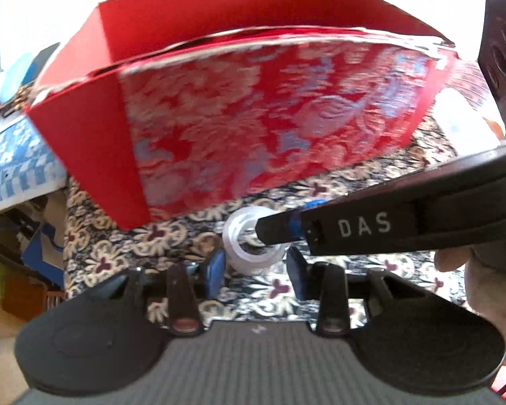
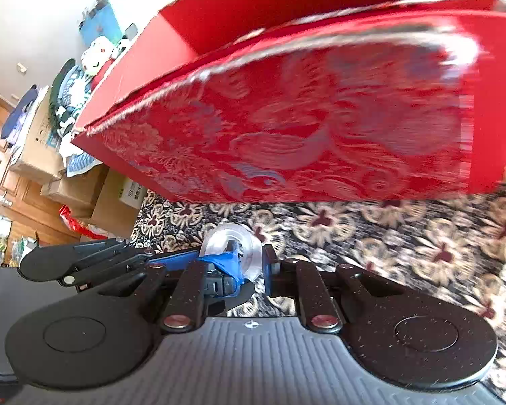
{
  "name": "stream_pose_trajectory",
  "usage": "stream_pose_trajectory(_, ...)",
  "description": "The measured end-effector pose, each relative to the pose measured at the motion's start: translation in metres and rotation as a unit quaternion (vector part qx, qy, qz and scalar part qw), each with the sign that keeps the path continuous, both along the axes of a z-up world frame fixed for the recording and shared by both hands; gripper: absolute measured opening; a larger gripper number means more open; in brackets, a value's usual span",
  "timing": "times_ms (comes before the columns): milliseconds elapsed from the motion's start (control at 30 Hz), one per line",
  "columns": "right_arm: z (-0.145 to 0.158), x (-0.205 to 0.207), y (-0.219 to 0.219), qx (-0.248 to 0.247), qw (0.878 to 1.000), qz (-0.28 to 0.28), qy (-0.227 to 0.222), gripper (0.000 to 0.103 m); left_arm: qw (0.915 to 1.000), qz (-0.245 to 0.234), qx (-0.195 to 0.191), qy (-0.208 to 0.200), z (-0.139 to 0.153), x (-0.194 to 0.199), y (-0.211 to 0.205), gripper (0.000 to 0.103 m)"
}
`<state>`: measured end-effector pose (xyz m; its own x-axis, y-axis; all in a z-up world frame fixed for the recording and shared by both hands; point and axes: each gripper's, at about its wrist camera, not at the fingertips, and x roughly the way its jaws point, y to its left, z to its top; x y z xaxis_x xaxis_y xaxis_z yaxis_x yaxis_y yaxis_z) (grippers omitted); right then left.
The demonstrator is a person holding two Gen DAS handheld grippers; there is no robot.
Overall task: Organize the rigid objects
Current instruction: 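Lift the tape roll with the right tool over the box rim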
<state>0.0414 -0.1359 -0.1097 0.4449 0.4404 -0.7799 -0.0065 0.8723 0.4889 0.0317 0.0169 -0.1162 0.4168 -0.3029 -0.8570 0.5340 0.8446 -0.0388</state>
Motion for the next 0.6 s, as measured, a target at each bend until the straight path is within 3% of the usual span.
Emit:
stream_pose_trajectory(300, 0.032, -0.030, -0.035, -0.013, 0.998, -0.060, -0.022, 0.000, 0.9955, -0.092, -0.022, -0.008, 0.028, -0.011, -0.033, 0.038)
stream_pose_trajectory(600, 0.076, -0.058, -0.064, -0.028, 0.988, -0.132, -0.080, 0.000, 0.9814, -0.174, -0.056, -0.058, 0.071, -0.023, -0.068, 0.038)
